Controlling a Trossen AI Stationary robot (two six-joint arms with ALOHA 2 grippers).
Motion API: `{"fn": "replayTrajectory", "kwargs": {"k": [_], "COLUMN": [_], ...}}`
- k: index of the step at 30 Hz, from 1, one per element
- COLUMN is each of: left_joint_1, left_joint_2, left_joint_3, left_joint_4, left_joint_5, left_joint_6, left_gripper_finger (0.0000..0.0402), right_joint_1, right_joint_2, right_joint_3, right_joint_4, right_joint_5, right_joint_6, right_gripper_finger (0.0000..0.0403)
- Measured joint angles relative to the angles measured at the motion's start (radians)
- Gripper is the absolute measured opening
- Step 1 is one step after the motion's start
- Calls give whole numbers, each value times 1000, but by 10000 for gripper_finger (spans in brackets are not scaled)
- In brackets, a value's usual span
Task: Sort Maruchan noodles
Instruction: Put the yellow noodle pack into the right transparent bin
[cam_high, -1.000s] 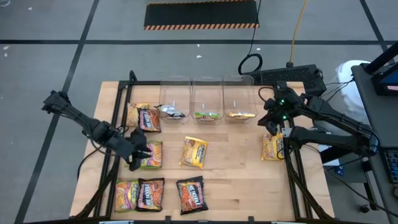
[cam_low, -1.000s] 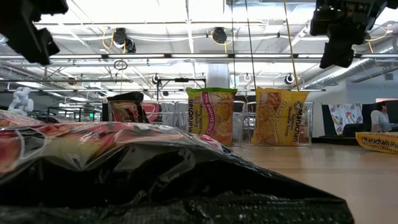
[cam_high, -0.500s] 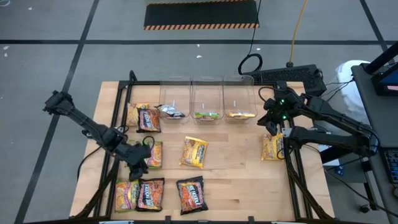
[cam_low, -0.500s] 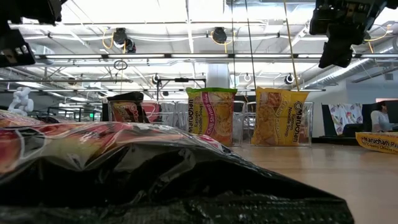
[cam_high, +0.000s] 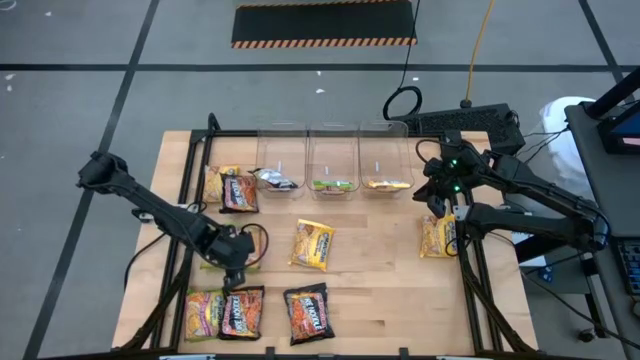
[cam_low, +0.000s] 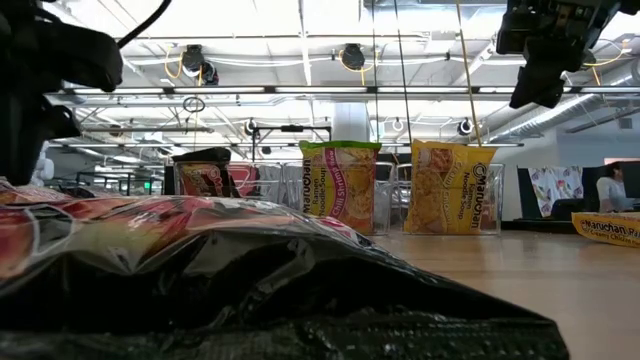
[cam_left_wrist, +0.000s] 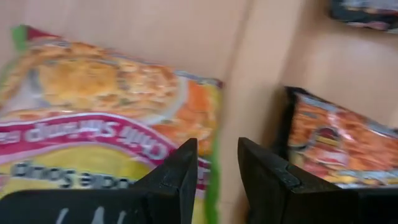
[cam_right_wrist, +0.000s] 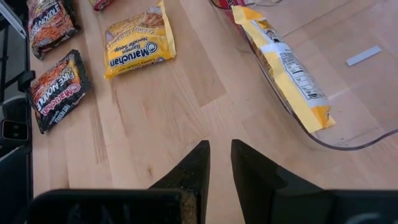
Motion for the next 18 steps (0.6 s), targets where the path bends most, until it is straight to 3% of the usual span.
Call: {"fn": "replayTrajectory", "kwargs": {"k": [10, 18], "left_joint_1": [0, 8], "left_joint_2": [10, 113], "left_joint_3": [137, 213], "left_joint_4": [-33, -85], "left_joint_5": [-144, -277], "left_joint_6": [90, 148], "left_gripper_finger": [122, 122], "right_joint_1": [0, 0], "right_joint_2": [0, 0], "right_joint_3": [0, 0], "right_joint_4": [3, 6], "right_joint_5": [0, 0], "right_joint_6": [-3, -6], "right_gripper_finger": [59, 59]}}
